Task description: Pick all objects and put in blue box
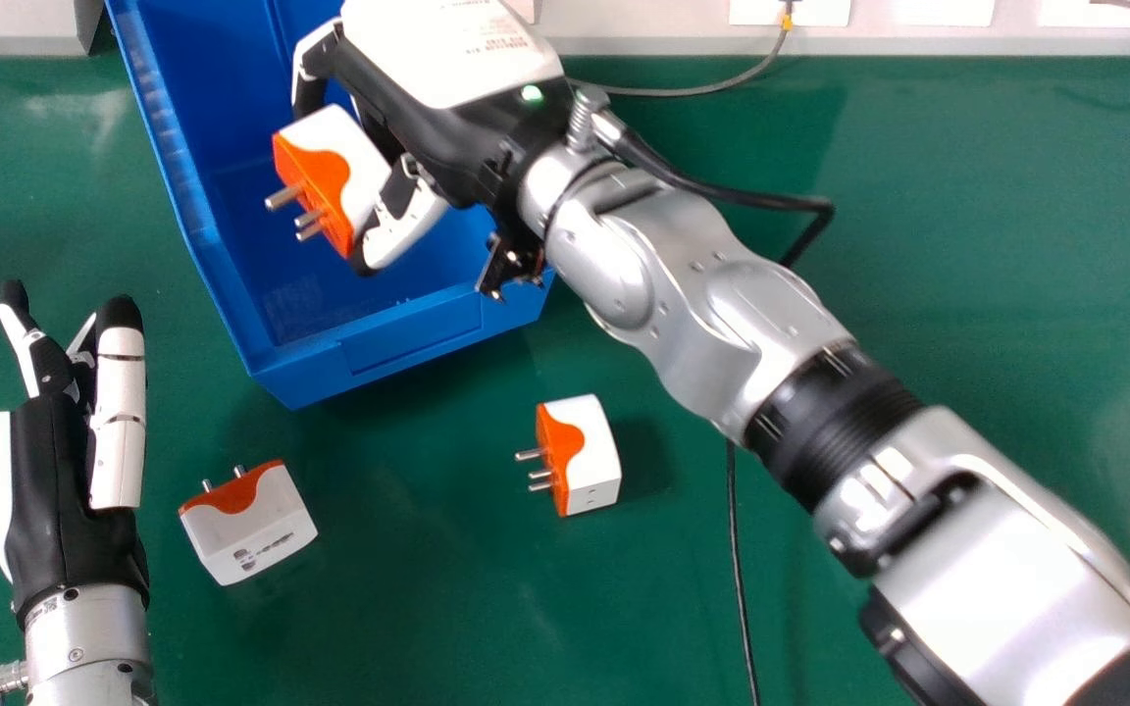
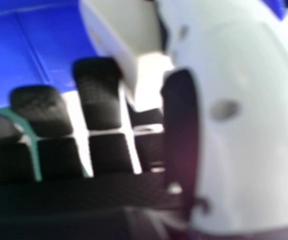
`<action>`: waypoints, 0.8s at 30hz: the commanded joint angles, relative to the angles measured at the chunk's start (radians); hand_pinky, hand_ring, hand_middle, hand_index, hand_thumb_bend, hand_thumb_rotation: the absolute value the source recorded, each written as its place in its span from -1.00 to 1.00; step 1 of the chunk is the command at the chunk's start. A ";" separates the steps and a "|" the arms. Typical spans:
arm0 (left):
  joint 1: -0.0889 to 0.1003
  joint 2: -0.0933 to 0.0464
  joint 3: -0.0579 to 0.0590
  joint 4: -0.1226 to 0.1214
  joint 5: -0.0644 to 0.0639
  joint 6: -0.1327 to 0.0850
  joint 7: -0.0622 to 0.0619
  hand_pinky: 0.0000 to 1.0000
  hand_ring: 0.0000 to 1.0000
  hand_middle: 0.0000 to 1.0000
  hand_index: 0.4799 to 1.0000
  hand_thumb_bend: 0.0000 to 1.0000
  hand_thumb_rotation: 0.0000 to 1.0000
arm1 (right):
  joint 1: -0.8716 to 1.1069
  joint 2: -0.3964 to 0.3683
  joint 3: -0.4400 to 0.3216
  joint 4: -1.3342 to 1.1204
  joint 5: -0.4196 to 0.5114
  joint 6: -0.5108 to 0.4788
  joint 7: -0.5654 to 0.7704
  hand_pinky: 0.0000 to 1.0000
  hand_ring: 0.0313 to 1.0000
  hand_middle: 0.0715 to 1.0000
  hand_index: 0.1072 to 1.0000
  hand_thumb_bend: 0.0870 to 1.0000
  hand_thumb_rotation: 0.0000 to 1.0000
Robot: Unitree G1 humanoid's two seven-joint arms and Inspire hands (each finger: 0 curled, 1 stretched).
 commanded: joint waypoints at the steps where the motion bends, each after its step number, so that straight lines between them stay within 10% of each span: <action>1: 0.011 -0.003 -0.001 -0.039 -0.005 -0.003 0.000 0.77 0.85 0.79 0.67 -0.07 0.79 | -0.097 0.028 -0.002 0.052 0.015 0.017 -0.028 -0.81 -0.75 -0.60 -0.17 -0.13 -0.71; 13: 0.031 -0.009 -0.003 -0.058 -0.022 -0.010 -0.029 0.84 0.88 0.81 0.71 -0.19 0.87 | -0.190 0.094 0.021 0.232 0.033 0.066 -0.021 -0.81 -0.76 -0.62 -0.17 -0.07 -0.72; 24: 0.033 -0.025 -0.014 -0.068 -0.023 -0.011 -0.025 0.86 0.89 0.82 0.72 -0.18 0.88 | -0.233 0.112 0.099 0.294 0.003 0.119 0.000 -0.88 -0.83 -0.73 -0.18 -0.07 -0.72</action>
